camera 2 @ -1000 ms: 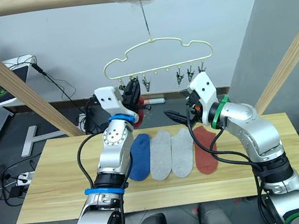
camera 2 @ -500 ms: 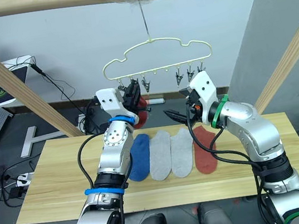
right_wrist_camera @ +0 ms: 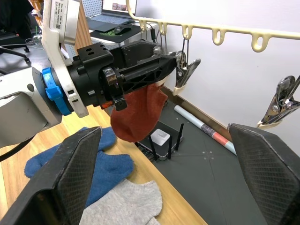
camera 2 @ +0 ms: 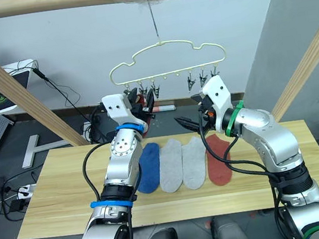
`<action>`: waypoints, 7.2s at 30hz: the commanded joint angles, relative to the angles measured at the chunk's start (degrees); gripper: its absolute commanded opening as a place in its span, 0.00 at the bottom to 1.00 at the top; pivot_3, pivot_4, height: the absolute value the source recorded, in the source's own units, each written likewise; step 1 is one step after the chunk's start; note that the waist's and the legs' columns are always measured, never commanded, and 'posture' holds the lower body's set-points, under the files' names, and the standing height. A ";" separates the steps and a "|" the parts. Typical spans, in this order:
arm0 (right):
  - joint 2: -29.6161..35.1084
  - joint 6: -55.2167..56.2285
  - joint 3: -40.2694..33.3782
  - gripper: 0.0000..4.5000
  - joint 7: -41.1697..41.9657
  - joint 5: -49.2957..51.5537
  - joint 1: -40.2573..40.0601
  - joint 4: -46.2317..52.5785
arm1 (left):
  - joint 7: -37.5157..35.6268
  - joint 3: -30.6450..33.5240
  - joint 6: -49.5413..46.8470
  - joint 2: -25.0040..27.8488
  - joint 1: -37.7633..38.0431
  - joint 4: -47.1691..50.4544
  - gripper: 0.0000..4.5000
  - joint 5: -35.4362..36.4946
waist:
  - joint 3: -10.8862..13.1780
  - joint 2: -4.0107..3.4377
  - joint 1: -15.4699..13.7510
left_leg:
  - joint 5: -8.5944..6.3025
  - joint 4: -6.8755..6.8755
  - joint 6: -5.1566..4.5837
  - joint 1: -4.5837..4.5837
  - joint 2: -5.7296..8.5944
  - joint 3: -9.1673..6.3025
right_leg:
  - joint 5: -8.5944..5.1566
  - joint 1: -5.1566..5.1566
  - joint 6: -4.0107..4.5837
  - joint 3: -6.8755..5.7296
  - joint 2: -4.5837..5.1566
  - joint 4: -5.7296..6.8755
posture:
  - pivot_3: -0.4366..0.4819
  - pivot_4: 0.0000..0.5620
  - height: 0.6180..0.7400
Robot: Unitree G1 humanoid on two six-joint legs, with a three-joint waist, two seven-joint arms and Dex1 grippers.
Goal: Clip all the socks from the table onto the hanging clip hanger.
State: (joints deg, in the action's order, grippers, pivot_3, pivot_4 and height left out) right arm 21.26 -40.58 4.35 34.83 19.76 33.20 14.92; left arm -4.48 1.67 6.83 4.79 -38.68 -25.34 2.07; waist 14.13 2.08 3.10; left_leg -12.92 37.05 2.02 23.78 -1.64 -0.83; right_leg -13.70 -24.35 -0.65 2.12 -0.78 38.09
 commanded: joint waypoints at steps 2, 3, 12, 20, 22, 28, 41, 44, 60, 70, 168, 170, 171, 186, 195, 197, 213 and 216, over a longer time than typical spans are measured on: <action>0.21 0.99 -1.32 1.00 -0.14 0.95 1.47 1.74 | 0.18 -0.04 1.02 -0.14 -1.22 1.72 0.54 -0.41 | 0.00 0.00 0.00 | 0.00 0.00 0.00 0.00 0.00 0.00 | 0.00 0.00 0.00 0.00 0.00 0.00 | 0.35 0.34 1.00; 0.24 1.01 -1.32 1.00 -0.12 0.94 1.48 1.72 | 0.12 -0.03 1.24 -0.09 -1.35 1.66 0.54 -0.42 | 0.00 0.00 0.00 | 0.00 0.00 0.00 0.00 0.00 0.00 | 0.00 0.00 0.00 0.00 0.00 0.00 | 0.35 0.34 1.00; 0.04 0.84 -1.45 1.00 -0.30 1.12 1.42 1.81 | -0.85 -0.25 2.64 -0.15 -1.51 1.44 0.12 -0.17 | 0.00 0.00 0.01 | 0.00 0.01 0.00 0.00 0.00 0.00 | 0.01 0.00 0.01 0.00 0.00 0.01 | 0.35 0.35 1.00; -0.20 0.81 -1.43 1.00 -0.51 1.16 1.33 1.69 | -1.11 0.01 2.83 0.02 -1.43 1.26 0.00 -0.22 | -0.01 0.00 0.01 | 0.00 0.02 0.00 0.00 0.00 0.00 | 0.01 0.00 0.01 0.00 0.00 0.03 | 0.35 0.35 1.00; -0.45 0.94 -1.19 1.00 -0.75 0.95 1.05 1.53 | -1.26 0.06 2.55 0.27 -1.37 1.25 0.00 -0.27 | 0.00 0.00 0.01 | 0.00 0.02 0.00 0.00 0.00 0.00 | 0.01 0.00 0.01 0.00 0.00 0.03 | 0.36 0.36 1.00; 0.41 2.88 5.02 1.00 -1.84 -4.25 -8.66 -1.04 | -4.08 1.51 -0.63 2.07 -1.50 1.99 0.00 2.33 | -0.15 0.04 -0.06 | 0.00 -0.01 0.00 -0.01 0.00 -0.06 | 0.01 0.03 0.01 -0.06 0.00 0.02 | 0.37 0.37 1.00; -2.41 20.29 6.26 1.00 -7.31 -16.19 -5.96 -36.79 | -7.55 2.47 -3.94 4.46 0.28 4.54 0.00 3.88 | -0.14 0.04 0.31 | 0.08 0.09 -0.12 -0.43 0.02 0.48 | 0.14 0.18 -0.21 0.20 -0.18 0.10 | 0.39 0.38 1.00; -3.94 23.64 5.33 1.00 -7.11 -16.39 -3.35 -44.03 | -7.52 2.39 -4.06 4.15 0.04 4.41 0.00 3.78 | -0.14 0.04 0.23 | 0.08 0.06 -0.12 -0.49 0.01 0.56 | 0.14 0.18 -0.21 0.24 -0.18 0.13 | 0.39 0.38 1.00; -3.68 30.82 6.53 0.57 -4.48 -21.28 -4.40 -58.88 | -7.86 2.57 -5.85 4.29 1.33 6.88 0.00 4.13 | -0.17 0.06 0.18 | 0.08 0.01 -0.13 -0.90 -0.02 0.77 | 0.22 0.59 -0.37 0.41 -0.13 0.00 | 0.42 0.38 1.00; 1.63 28.71 4.97 0.02 -0.63 -19.70 -11.66 -38.25 | -12.48 4.95 -11.17 4.83 0.96 8.54 0.00 9.98 | -0.18 0.07 0.01 | 0.08 0.02 -0.13 -0.91 -0.02 0.78 | 0.23 0.64 -0.39 0.43 -0.12 -0.04 | 0.43 0.37 1.00; -9.64 6.99 3.22 1.00 0.48 -6.37 -5.03 -2.80 | -14.43 -1.41 -35.46 14.71 17.66 43.53 0.82 25.51 | -0.11 0.16 -1.54 | 0.09 -0.15 -0.09 0.02 -0.06 -0.15 | 0.11 -0.04 -0.20 0.14 0.21 -0.37 | 0.48 0.40 1.00; -7.96 7.13 2.26 1.00 1.71 -5.05 -5.43 -1.72 | -14.91 -3.19 -33.38 13.84 16.87 42.34 0.68 22.77 | -0.11 0.16 -1.43 | 0.09 -0.14 -0.09 0.02 -0.05 -0.11 | 0.11 -0.04 -0.20 0.12 0.13 -0.35 | 0.48 0.40 1.00; -6.93 6.40 0.91 1.00 2.29 -3.59 -5.57 -0.75 | -15.05 -4.73 -31.74 13.42 16.14 40.56 0.61 20.43 | -0.11 0.16 -1.37 | 0.09 -0.14 -0.09 0.02 -0.05 -0.09 | 0.11 -0.04 -0.20 0.12 0.09 -0.36 | 0.46 0.40 1.00; -0.60 3.11 -6.09 1.00 0.40 3.35 -3.44 4.82 | -7.81 -6.19 -10.58 2.40 4.42 12.05 0.47 4.69 | -0.06 0.10 -1.19 | 0.09 -0.09 -0.11 0.08 -0.01 0.07 | 0.12 -0.04 -0.23 0.10 -0.07 -0.36 | 0.39 0.40 1.00; 0.45 2.72 -7.47 1.00 -0.81 4.50 -1.37 4.60 | -5.72 -3.99 -5.31 -0.03 -0.92 2.64 0.47 2.87 | -0.05 0.11 -0.76 | 0.08 -0.10 -0.11 0.10 0.02 0.10 | 0.12 -0.05 -0.25 0.10 -0.08 -0.37 | 0.37 0.40 1.00; 0.66 2.72 -7.47 1.00 -1.01 4.82 -1.28 4.66 | -6.08 -3.83 -4.93 -0.50 -1.37 2.24 0.47 3.09 | -0.05 0.11 -0.66 | 0.08 -0.11 -0.11 0.10 0.01 0.09 | 0.12 -0.05 -0.25 0.10 -0.08 -0.37 | 0.37 0.40 1.00; 1.42 4.12 -7.05 1.00 -1.13 4.89 0.43 2.58 | -3.88 -3.40 -0.35 -2.49 -6.13 -3.50 0.47 0.23 | -0.06 0.11 -0.22 | 0.09 -0.09 -0.11 0.10 0.03 0.11 | 0.13 -0.04 -0.26 0.11 -0.10 -0.35 | 0.36 0.36 1.00; 1.55 4.29 -6.93 1.00 -0.82 4.89 0.56 2.40 | -2.56 -3.18 0.19 -2.32 -6.56 -4.01 0.47 -0.70 | -0.06 0.12 -0.21 | 0.09 -0.08 -0.11 0.09 0.04 0.12 | 0.13 -0.04 -0.27 0.12 -0.10 -0.33 | 0.36 0.36 1.00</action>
State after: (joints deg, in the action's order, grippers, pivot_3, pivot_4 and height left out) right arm 22.21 -37.77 -1.78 33.70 23.88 32.46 16.09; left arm -7.81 -1.78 5.51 2.51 -43.85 -29.90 2.18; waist 14.08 2.20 2.89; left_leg -12.84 36.97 1.91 23.87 -1.59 -0.71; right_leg -13.57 -24.39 -0.91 2.24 -0.87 37.76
